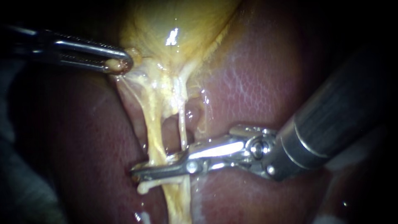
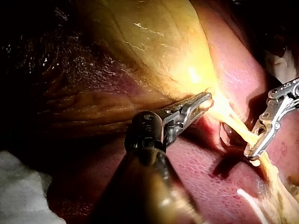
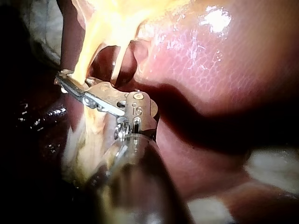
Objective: Going back second clip left tube
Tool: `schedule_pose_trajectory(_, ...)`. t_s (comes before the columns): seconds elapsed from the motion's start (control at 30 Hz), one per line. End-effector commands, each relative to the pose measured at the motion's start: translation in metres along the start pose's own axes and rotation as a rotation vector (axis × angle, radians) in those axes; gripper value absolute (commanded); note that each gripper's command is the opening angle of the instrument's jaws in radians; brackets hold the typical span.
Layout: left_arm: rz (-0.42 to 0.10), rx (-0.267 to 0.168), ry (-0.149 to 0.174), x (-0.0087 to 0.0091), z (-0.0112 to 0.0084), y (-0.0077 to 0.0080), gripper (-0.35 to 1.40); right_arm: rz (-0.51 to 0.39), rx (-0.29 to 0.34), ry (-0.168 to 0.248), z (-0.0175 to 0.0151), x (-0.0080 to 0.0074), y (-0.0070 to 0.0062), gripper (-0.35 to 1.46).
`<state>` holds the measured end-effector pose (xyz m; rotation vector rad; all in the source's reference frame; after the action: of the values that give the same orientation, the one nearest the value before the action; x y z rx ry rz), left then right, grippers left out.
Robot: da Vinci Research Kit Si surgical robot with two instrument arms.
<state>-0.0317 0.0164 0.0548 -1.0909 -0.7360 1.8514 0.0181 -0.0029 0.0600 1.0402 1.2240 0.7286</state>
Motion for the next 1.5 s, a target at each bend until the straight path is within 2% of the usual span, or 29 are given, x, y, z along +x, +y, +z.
schedule_pose_trajectory(0.03,0.0,0.0,0.0,0.0,0.0,0.0,-0.35,-0.049,-0.001,-0.001,0.0001,-0.0001,0.0001,-0.26)
schedule_pose_trajectory(0.07,0.0,0.0,0.0,0.0,0.0,0.0,-0.35,-0.073,-0.001,-0.001,0.0003,-0.0001,0.0002,-0.02)
schedule_pose_trajectory(0.13,0.0,0.0,0.0,0.0,0.0,0.0,-0.35,-0.079,-0.003,0.0,0.0006,0.0,0.0004,0.28)
schedule_pose_trajectory(0.17,0.0,0.0,0.0,0.0,0.0,0.0,-0.35,-0.097,-0.011,-0.003,0.0009,0.0,0.0006,0.37)
schedule_pose_trajectory(0.27,0.0,0.0,0.0,0.0,0.0,0.0,-0.35,-0.145,-0.042,-0.027,0.0013,0.0,0.0012,0.43)
schedule_pose_trajectory(0.43,0.0,0.0,0.0,0.0,0.0,-0.0001,-0.35,-0.231,-0.09,-0.058,0.0008,-0.0004,0.0022,0.46)
schedule_pose_trajectory(0.57,0.0,-0.001,0.0,0.0,-0.0001,-0.0001,-0.35,-0.296,-0.096,-0.058,-0.0001,-0.0004,0.0025,0.47)
schedule_pose_trajectory(0.83,0.0,-0.001,-0.001,-0.0001,-0.0002,-0.0001,-0.35,-0.395,-0.081,-0.068,-0.0033,-0.0009,0.001,0.47)
schedule_pose_trajectory(1.07,0.001,-0.001,-0.001,-0.0001,-0.0002,-0.0001,-0.35,-0.415,-0.04,-0.083,-0.0045,-0.0003,-0.001,0.46)
schedule_pose_trajectory(1.2,0.001,-0.001,-0.001,-0.0001,-0.0002,-0.0001,-0.35,-0.432,-0.041,-0.089,-0.0047,-0.0001,-0.0011,0.46)
schedule_pose_trajectory(1.3,0.001,-0.001,-0.001,-0.0001,-0.0003,-0.0001,-0.35,-0.461,-0.065,-0.115,-0.005,0.0001,-0.0007,0.46)
schedule_pose_trajectory(1.37,0.001,-0.002,-0.001,-0.0001,-0.0003,-0.0001,-0.35,-0.497,-0.107,-0.15,-0.0052,0.0001,-0.0006,0.48)
schedule_pose_trajectory(1.5,0.001,0.001,0.0,-0.0001,-0.0003,-0.0001,-0.35,-0.583,-0.172,-0.203,-0.0063,0.0004,-0.001,0.49)
